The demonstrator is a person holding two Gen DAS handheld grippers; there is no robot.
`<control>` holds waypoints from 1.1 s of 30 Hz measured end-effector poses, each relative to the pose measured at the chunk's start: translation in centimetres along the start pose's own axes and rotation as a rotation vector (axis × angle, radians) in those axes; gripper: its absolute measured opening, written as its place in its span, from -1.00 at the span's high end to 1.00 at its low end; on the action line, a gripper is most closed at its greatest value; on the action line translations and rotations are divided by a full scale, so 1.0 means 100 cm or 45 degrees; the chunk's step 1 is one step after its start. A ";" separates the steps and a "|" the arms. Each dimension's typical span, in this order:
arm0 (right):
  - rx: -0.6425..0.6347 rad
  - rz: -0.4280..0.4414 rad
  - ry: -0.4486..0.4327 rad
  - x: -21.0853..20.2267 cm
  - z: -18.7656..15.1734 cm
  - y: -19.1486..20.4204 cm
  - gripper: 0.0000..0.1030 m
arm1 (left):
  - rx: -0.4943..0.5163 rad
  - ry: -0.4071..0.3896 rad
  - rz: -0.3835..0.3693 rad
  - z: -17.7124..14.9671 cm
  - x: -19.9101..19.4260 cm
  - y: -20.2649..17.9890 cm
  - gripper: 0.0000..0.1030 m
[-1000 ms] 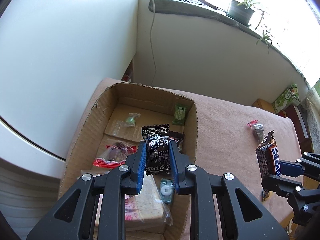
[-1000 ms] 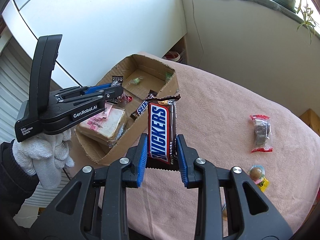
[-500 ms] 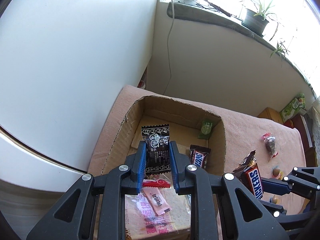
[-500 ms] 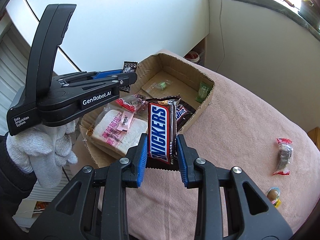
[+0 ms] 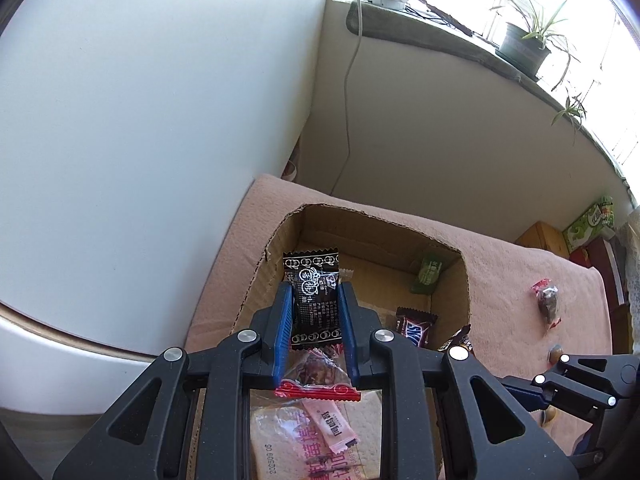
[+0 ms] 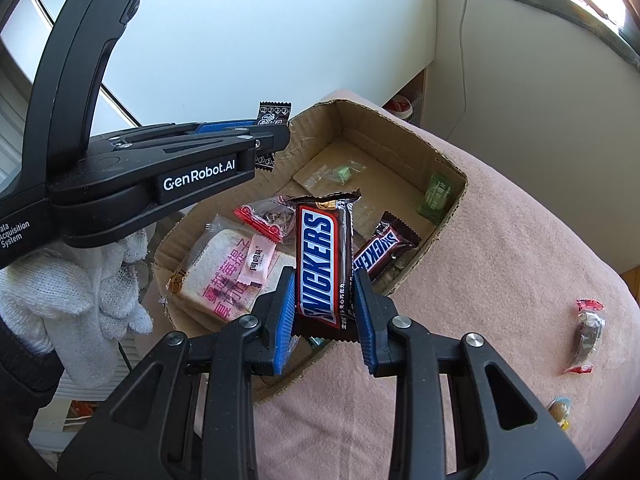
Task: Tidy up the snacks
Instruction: 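Carry the black candy and Snickers into the box and open both grippers, then move both tools back over the remaining round candies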
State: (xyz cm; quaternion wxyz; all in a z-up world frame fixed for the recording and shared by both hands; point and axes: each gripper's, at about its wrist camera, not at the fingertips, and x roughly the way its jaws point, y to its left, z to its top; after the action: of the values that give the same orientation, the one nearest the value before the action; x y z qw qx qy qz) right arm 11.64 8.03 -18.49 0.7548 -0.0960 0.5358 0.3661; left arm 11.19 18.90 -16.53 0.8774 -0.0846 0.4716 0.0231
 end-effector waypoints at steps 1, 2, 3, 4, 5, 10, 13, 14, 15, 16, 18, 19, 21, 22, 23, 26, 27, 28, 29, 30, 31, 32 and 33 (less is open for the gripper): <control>-0.001 0.001 0.002 0.001 0.000 0.001 0.43 | -0.003 -0.002 0.000 0.000 0.000 0.000 0.59; -0.003 0.003 0.004 0.003 0.000 0.001 0.43 | -0.007 -0.003 0.001 0.001 0.000 0.001 0.59; -0.006 0.003 0.006 0.003 0.000 0.002 0.43 | -0.009 -0.004 0.000 0.002 0.000 0.002 0.59; -0.010 0.005 0.009 0.004 0.001 0.003 0.43 | -0.011 -0.005 0.001 0.003 0.000 0.002 0.59; -0.015 0.007 0.012 0.005 0.002 0.004 0.43 | -0.012 -0.007 0.002 0.003 -0.001 0.002 0.59; -0.034 -0.003 0.003 0.004 0.005 0.007 0.42 | -0.018 -0.015 0.005 0.006 -0.004 0.003 0.48; -0.047 -0.005 0.000 0.002 0.006 0.008 0.42 | -0.018 -0.023 0.009 0.007 -0.006 0.002 0.31; -0.050 -0.010 0.000 0.001 0.007 0.008 0.42 | -0.018 -0.023 0.008 0.006 -0.007 0.002 0.31; -0.052 -0.013 -0.001 0.000 0.007 0.008 0.42 | -0.019 -0.025 0.010 0.006 -0.007 0.001 0.31; -0.051 -0.014 -0.002 0.000 0.007 0.008 0.41 | -0.020 -0.025 0.011 0.007 -0.008 0.001 0.31; -0.045 -0.018 -0.003 -0.003 0.006 0.006 0.33 | -0.020 -0.026 0.010 0.006 -0.009 0.001 0.31; -0.043 -0.022 -0.006 -0.005 0.006 0.006 0.22 | -0.020 -0.027 0.013 0.006 -0.009 0.000 0.31; -0.040 -0.029 -0.015 -0.007 0.005 0.004 0.18 | -0.021 -0.029 0.015 0.006 -0.011 0.000 0.31; -0.037 -0.028 -0.016 -0.009 0.005 0.003 0.18 | -0.021 -0.030 0.015 0.005 -0.011 0.000 0.31; -0.033 -0.027 -0.018 -0.011 0.004 0.002 0.18 | -0.020 -0.032 0.017 0.005 -0.012 -0.001 0.31; -0.026 -0.033 -0.023 -0.014 0.001 -0.001 0.18 | -0.014 -0.034 0.022 0.002 -0.015 -0.004 0.31; -0.023 -0.036 -0.027 -0.016 -0.001 -0.002 0.18 | -0.013 -0.037 0.019 0.001 -0.017 -0.005 0.31; -0.020 -0.040 -0.032 -0.018 -0.003 -0.004 0.18 | -0.010 -0.041 0.017 0.000 -0.019 -0.006 0.31; -0.013 -0.042 -0.039 -0.022 -0.005 -0.006 0.17 | -0.006 -0.046 0.015 -0.001 -0.021 -0.008 0.31; -0.004 -0.043 -0.044 -0.025 -0.008 -0.010 0.16 | -0.004 -0.048 0.012 -0.002 -0.022 -0.009 0.31; 0.010 -0.046 -0.048 -0.028 -0.010 -0.014 0.10 | -0.003 -0.050 0.008 -0.004 -0.023 -0.011 0.31; 0.025 -0.048 -0.054 -0.031 -0.013 -0.018 -0.01 | -0.004 -0.051 0.001 -0.005 -0.025 -0.013 0.30; 0.039 -0.050 -0.063 -0.035 -0.017 -0.022 -0.07 | -0.005 -0.050 -0.007 -0.007 -0.026 -0.015 0.30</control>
State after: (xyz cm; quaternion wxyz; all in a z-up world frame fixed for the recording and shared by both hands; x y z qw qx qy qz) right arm 11.31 4.00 -16.63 0.7762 -0.0858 0.5206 0.3451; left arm 9.34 17.42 -14.55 0.8864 -0.0871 0.4540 0.0231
